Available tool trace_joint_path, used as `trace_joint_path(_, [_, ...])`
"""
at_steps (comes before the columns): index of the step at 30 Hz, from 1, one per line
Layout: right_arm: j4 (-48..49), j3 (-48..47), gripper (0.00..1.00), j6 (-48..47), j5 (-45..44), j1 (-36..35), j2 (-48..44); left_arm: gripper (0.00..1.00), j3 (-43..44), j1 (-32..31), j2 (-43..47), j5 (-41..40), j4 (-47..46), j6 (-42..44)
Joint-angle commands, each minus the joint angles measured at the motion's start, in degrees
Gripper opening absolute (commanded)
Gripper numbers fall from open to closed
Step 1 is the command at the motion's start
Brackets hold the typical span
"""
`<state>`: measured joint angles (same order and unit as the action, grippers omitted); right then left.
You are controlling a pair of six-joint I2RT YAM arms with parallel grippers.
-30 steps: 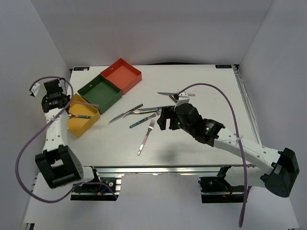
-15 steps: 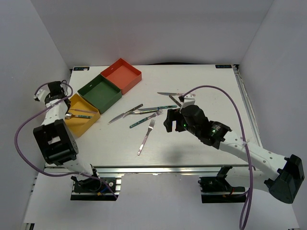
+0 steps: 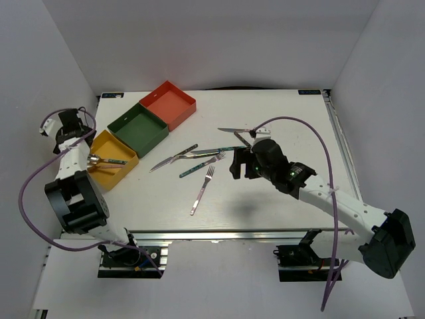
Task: Sort the eating utensils into containers
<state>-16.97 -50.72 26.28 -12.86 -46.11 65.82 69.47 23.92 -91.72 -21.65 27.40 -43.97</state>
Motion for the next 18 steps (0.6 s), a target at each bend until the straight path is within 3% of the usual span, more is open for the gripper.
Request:
trace_joint_path(1, [2.6, 0.4, 0.89, -0.6, 3.4, 1.9, 1.1, 0.91, 5.0, 0.2, 4.8, 0.5, -0.2, 1.2])
trace_joint_path(3, [2.6, 0.1, 0.89, -1.5, 2.7, 2.1, 2.3, 0.97, 5.7, 0.1, 5.0, 3.3, 0.7, 2.4])
trace_joint_path(6, [-0.5, -2.8, 0.89, -3.9, 1.0, 4.5, 6.8, 0.98, 4.0, -2.5, 8.9, 8.2, -0.5, 5.6])
trace_joint_path(11, [-0.6, -6.1, 0.89, -6.4, 5.8, 8.8, 11.4, 0.98, -3.0, -5.9, 18.8, 16.1, -0.2, 11.4])
trace_joint_path(16, [-1.8, -8.9, 0.89, -10.7, 1.1, 11.6, 16.4, 0.98, -12.5, -9.9, 33.7, 19.7, 1.7, 17.1])
trace_joint_path(18, [-2.6, -11.1, 0.89, -13.7, 1.1, 13.4, 18.8, 0.98, -16.4, -13.0, 41.7, 17.0, 1.4, 18.4])
